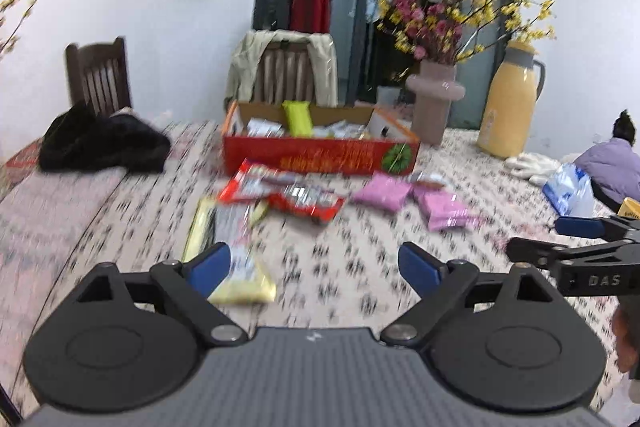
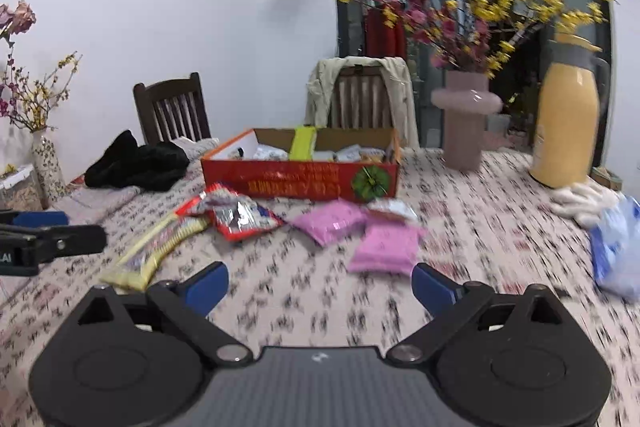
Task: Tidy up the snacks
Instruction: 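Withdraw both tools from the box back toward the snack pile, then grasp a pink packet with the left tool while the right tool grasps a white packet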
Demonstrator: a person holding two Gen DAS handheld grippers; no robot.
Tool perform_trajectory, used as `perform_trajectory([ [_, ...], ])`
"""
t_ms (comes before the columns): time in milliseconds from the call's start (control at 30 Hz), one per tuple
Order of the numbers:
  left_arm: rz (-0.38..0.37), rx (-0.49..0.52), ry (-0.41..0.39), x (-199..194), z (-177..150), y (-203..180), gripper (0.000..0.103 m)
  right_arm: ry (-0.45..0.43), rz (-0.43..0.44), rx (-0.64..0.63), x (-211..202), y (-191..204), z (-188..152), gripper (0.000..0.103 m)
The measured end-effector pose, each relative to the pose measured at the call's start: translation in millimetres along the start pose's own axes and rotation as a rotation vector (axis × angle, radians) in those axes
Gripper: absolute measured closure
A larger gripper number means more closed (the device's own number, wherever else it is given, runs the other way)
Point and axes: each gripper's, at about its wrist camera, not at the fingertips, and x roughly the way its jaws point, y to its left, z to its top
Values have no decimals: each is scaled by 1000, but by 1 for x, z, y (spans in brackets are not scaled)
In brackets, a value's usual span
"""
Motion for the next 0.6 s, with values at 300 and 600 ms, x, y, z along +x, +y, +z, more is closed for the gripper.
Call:
perform_trajectory([
  [300, 30, 7, 43, -13, -25, -3, 11, 39, -21, -17, -21, -4, -35, 4],
  [600, 3, 36, 55, 2, -19, -14, 11, 38, -21, -9, -12, -12, -29, 4],
])
